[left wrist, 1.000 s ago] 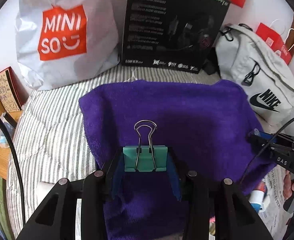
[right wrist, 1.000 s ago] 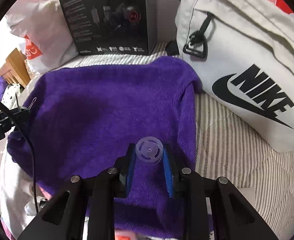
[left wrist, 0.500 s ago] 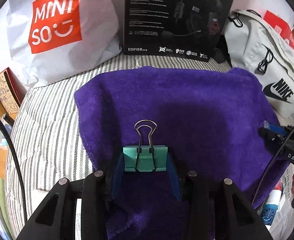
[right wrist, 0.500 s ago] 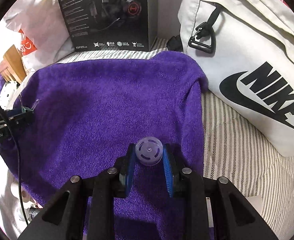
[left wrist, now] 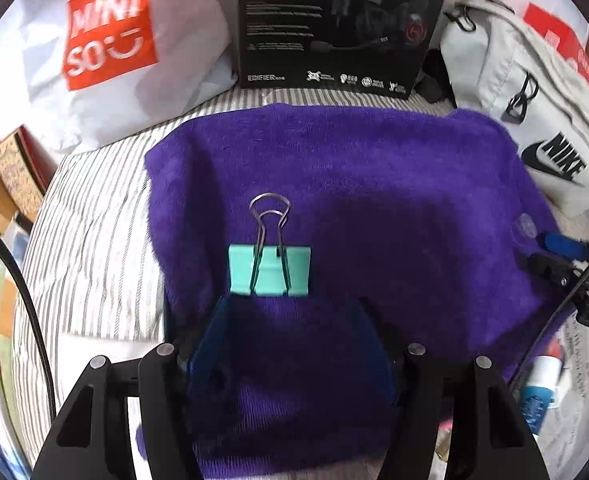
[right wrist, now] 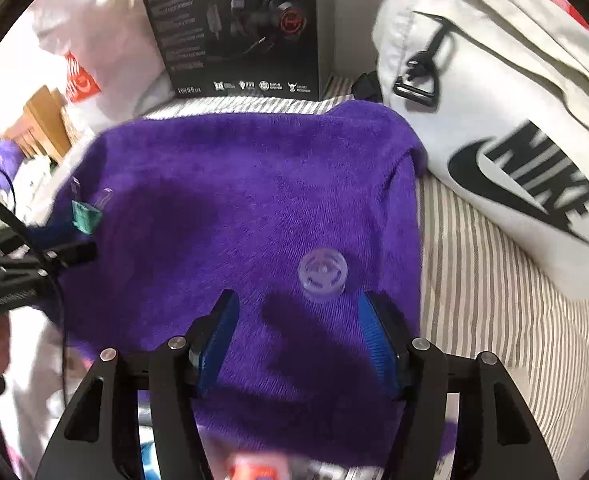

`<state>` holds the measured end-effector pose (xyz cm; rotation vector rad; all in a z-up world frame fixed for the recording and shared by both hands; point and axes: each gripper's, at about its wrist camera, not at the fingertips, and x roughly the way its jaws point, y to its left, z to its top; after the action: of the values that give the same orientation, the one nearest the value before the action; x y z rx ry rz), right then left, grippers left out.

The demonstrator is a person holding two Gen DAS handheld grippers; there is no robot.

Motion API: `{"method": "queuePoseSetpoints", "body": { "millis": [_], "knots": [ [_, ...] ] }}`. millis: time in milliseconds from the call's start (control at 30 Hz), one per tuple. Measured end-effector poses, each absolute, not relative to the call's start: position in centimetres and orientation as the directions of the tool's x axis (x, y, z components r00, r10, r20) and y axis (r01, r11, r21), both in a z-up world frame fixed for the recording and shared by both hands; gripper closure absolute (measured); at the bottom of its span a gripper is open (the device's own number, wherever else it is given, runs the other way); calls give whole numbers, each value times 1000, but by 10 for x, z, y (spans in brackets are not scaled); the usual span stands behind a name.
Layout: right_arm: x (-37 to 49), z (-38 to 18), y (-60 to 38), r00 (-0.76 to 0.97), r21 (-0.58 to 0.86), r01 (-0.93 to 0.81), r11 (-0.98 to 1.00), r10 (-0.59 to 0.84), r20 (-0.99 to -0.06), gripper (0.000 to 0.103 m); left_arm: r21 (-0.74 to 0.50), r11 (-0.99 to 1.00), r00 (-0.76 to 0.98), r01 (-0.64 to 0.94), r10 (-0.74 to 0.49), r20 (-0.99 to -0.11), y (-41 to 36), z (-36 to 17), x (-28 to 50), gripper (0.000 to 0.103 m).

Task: Organize rigid objects
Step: 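Grasp the white tape roll with left tool while right tool grasps the charger plug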

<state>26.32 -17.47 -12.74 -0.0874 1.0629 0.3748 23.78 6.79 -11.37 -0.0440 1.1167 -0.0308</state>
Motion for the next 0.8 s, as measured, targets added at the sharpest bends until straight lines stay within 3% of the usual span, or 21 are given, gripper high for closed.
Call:
{"method": "queuePoseSetpoints", "body": {
  "millis": [167,333,800],
  "knots": [
    [233,-107,-196,457,126,-294,947,255,-852,31,-108,994,502,-25,-81,-861,75,-87,206,41],
    [200,-96,-217,473,116,-229,966,215,-855,30,-82,997,524,1,-70,-849,64,-70,169,41],
    [104,-75,-244,503,102,-184,978,183,-845,30,-96,995,476,1,-85,-875,26,-97,137,41]
  ]
}}
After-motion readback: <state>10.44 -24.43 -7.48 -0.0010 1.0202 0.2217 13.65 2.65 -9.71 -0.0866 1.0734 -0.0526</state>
